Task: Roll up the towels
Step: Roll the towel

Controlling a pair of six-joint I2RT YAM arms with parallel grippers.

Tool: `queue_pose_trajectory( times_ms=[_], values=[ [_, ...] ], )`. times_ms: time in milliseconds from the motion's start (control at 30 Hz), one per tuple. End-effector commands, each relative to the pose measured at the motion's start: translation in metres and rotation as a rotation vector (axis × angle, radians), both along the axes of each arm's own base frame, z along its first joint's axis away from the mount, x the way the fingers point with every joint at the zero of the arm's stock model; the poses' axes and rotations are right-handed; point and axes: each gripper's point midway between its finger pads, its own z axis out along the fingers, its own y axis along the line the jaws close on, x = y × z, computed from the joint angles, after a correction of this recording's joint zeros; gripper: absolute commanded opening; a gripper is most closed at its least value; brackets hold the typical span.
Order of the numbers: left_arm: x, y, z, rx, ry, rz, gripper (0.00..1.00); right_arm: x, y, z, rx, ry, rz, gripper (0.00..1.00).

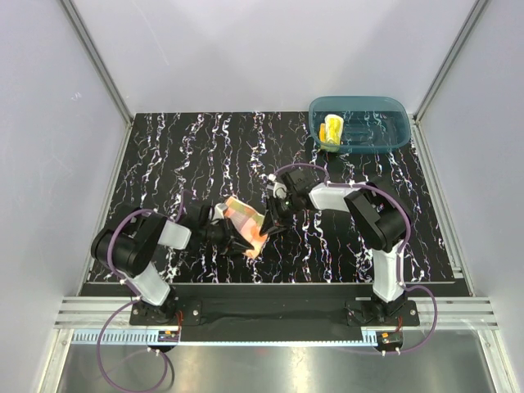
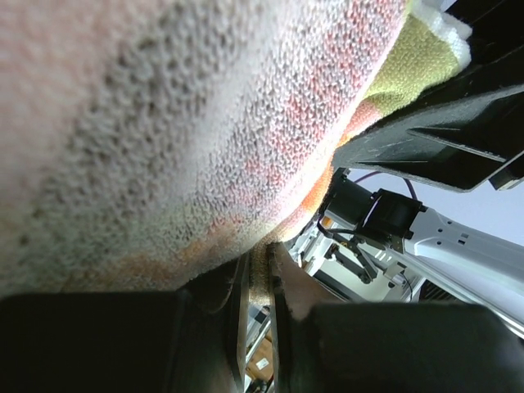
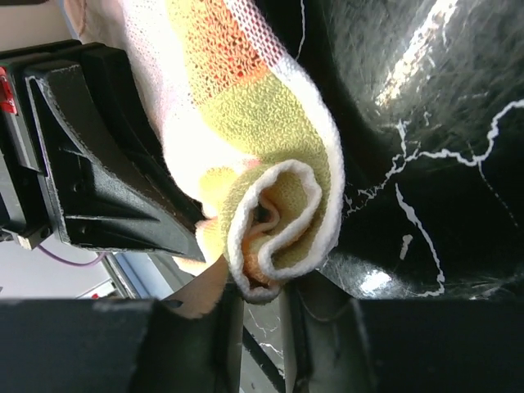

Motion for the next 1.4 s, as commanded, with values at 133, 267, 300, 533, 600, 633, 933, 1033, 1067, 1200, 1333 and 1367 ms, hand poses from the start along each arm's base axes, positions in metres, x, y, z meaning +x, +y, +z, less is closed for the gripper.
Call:
queue_pose_trajectory(
  times_ms=[133,267,300,533,600,633,933,1033,1067,1200,1333,1367],
  values=[
    [0.008,0.028,-0.017,0.241,-0.080,0.035,0.31,0.011,-0.004,-0.001,-0.125,-0.014,-0.013,0.20],
    [0.018,0.049,-0.001,0.410,-0.180,0.043,0.45,0.010,-0.011,0.001,-0.174,-0.001,-0.023,0.18],
    [0.016,0.059,-0.001,0.475,-0.189,0.040,0.47,0.007,-0.012,0.001,-0.184,0.007,-0.023,0.18],
    [0.033,0.053,0.082,0.677,-0.615,-0.005,0.50,0.004,-0.011,0.002,-0.215,0.019,-0.021,0.17],
    [0.031,0.042,0.098,0.707,-0.723,-0.037,0.46,0.003,-0.010,0.004,-0.220,0.017,-0.018,0.17],
    [0.030,0.037,0.102,0.710,-0.748,-0.050,0.45,0.004,-0.008,0.005,-0.218,0.016,-0.018,0.17],
    [0.004,-0.028,0.094,0.724,-0.857,-0.263,0.36,0.004,-0.007,0.006,-0.229,0.016,-0.010,0.16],
    [0.002,-0.037,0.081,0.735,-0.833,-0.294,0.35,0.004,-0.007,0.006,-0.226,0.019,-0.010,0.16],
    [0.002,-0.039,0.078,0.737,-0.828,-0.295,0.34,0.005,-0.007,0.007,-0.223,0.015,-0.009,0.16],
    [0.005,-0.034,0.056,0.807,-0.801,-0.325,0.35,0.003,-0.007,0.006,-0.224,0.015,-0.002,0.16],
    [0.007,-0.032,0.039,0.850,-0.794,-0.361,0.35,0.002,-0.008,0.004,-0.226,0.017,0.003,0.15],
    [0.008,-0.033,0.036,0.855,-0.795,-0.367,0.35,0.003,-0.008,0.003,-0.226,0.020,0.002,0.15]
  ],
)
